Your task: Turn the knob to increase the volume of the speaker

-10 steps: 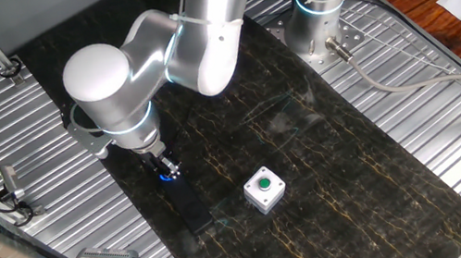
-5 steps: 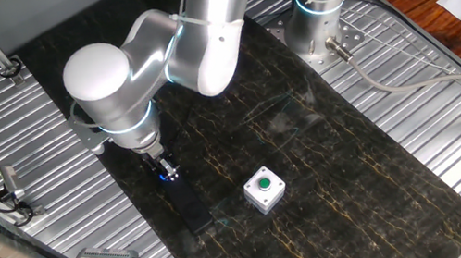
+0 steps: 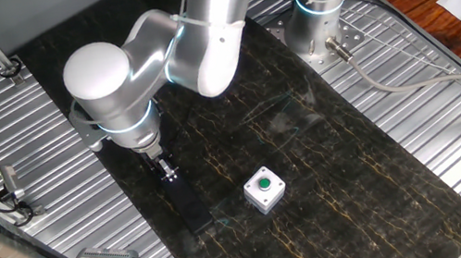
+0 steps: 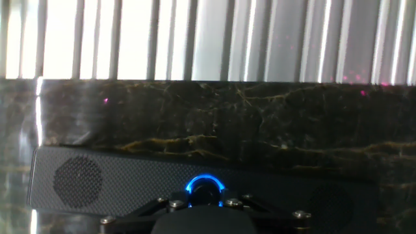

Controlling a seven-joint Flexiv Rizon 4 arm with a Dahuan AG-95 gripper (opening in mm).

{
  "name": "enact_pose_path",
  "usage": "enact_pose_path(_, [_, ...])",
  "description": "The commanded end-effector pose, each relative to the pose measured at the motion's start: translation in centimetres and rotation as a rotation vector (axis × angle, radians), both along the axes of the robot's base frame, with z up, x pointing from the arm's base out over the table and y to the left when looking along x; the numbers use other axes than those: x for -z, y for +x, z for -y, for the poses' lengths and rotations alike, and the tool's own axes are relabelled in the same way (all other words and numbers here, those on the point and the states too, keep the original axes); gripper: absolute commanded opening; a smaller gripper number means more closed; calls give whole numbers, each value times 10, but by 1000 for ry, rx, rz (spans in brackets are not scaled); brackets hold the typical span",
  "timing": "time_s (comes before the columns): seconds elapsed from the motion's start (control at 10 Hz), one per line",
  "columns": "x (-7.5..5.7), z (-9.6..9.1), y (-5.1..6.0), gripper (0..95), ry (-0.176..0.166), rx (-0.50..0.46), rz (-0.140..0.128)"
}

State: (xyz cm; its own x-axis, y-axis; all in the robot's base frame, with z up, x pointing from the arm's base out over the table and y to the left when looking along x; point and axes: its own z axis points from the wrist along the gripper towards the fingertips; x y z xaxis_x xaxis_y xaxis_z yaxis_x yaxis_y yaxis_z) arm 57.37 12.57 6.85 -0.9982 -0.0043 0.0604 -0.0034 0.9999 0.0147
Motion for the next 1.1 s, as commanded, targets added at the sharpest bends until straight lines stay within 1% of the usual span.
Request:
enact_pose_path(0.1, [0, 0, 0, 380, 0, -16, 5])
enact_pose_path(0.2, [0, 0, 0, 380, -4, -25, 5])
enact_pose_path(0.3, [0, 0, 0, 570, -6, -33, 6])
enact_pose_path(0.4, [-2, 0, -1, 570, -5, -38, 8])
enact_pose_path(0.6, [-18, -1, -3, 570, -2, -69, 11])
enact_pose_path(0.7, [-26, -3, -5, 380, -1, -78, 13])
enact_pose_path(0.8, [-40, -7, -8, 380, -6, -107, 12])
enact_pose_path(0.9, [-47, -9, -11, 190, -7, -118, 11])
enact_pose_path(1.0, [-59, -13, -15, 0, -13, -115, 6])
enact_pose_path(1.1, [-69, -17, -20, 0, -13, -125, 6])
